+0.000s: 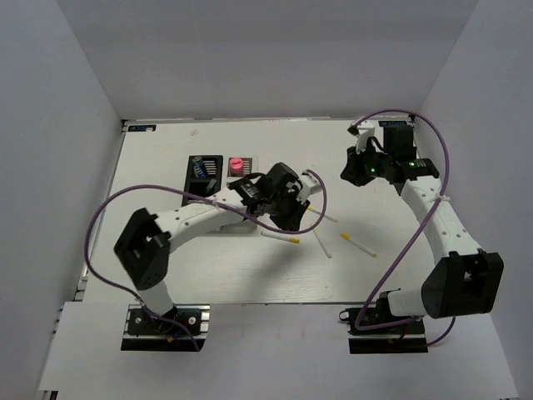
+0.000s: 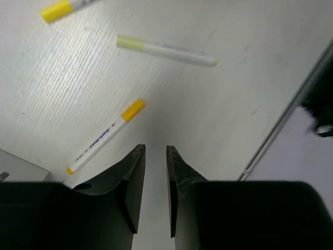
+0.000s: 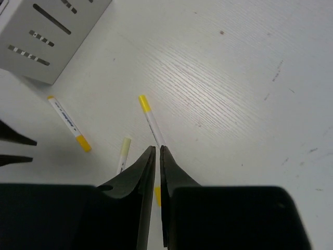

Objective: Sort the stationery into containers
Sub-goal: Pick up the pen from the center of the board.

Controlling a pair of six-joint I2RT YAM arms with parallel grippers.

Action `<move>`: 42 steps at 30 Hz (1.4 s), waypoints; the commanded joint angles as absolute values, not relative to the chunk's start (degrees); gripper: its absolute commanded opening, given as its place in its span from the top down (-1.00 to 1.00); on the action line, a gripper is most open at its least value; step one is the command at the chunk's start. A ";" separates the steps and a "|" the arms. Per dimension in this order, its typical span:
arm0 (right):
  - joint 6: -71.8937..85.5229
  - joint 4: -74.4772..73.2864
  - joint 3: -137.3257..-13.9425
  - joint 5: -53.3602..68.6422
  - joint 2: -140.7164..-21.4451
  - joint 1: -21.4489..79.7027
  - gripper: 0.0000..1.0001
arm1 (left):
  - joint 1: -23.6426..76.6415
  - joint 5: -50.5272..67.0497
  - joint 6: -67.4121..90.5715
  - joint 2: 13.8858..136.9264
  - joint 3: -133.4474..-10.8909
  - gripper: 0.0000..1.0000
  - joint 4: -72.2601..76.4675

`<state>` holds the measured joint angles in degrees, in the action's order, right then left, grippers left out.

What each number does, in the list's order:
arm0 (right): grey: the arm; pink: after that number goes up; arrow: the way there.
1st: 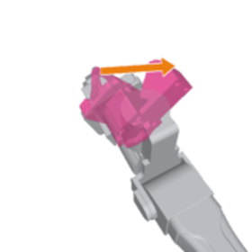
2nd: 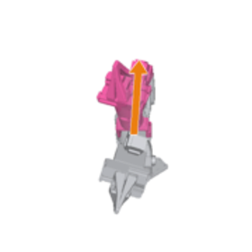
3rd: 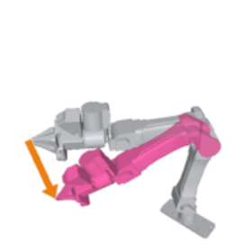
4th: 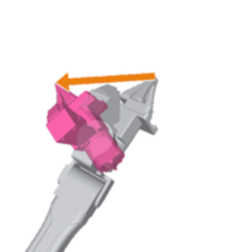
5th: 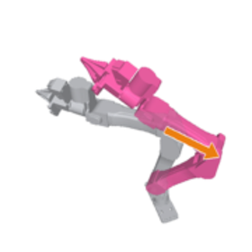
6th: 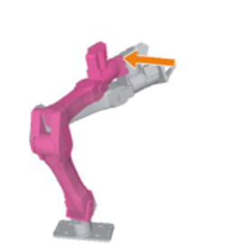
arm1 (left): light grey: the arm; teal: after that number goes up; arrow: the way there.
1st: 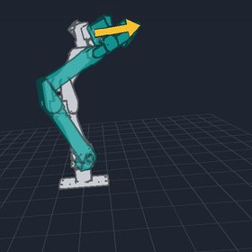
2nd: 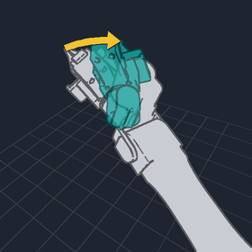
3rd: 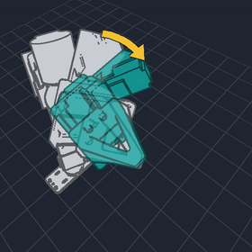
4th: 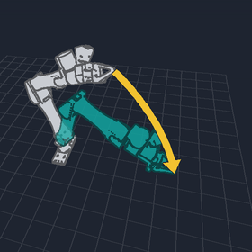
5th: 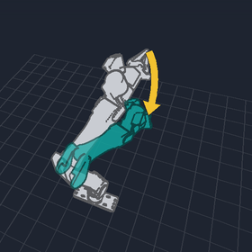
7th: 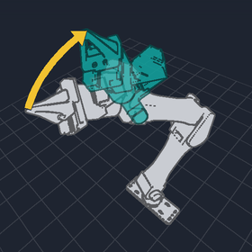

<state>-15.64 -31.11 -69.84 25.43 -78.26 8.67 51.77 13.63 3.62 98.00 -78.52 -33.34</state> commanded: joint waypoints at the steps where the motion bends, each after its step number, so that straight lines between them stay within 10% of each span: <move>1: -16.17 -32.42 -67.42 25.40 -76.03 5.55 0.70 | 52.20 8.11 -3.24 101.24 -79.72 0.33 -38.06; 13: -17.49 -34.37 -62.58 30.23 -76.20 0.79 0.68 | 53.26 6.23 -7.64 107.93 -84.02 -0.24 -39.02; 33: -17.84 -35.59 -59.68 35.15 -74.09 -1.67 0.38 | 55.02 1.14 -10.11 116.02 -86.22 -0.24 -39.64; 42: -16.79 -35.07 -58.62 36.03 -72.86 -2.11 0.36 | 55.02 1.93 -10.63 118.30 -85.08 0.40 -39.64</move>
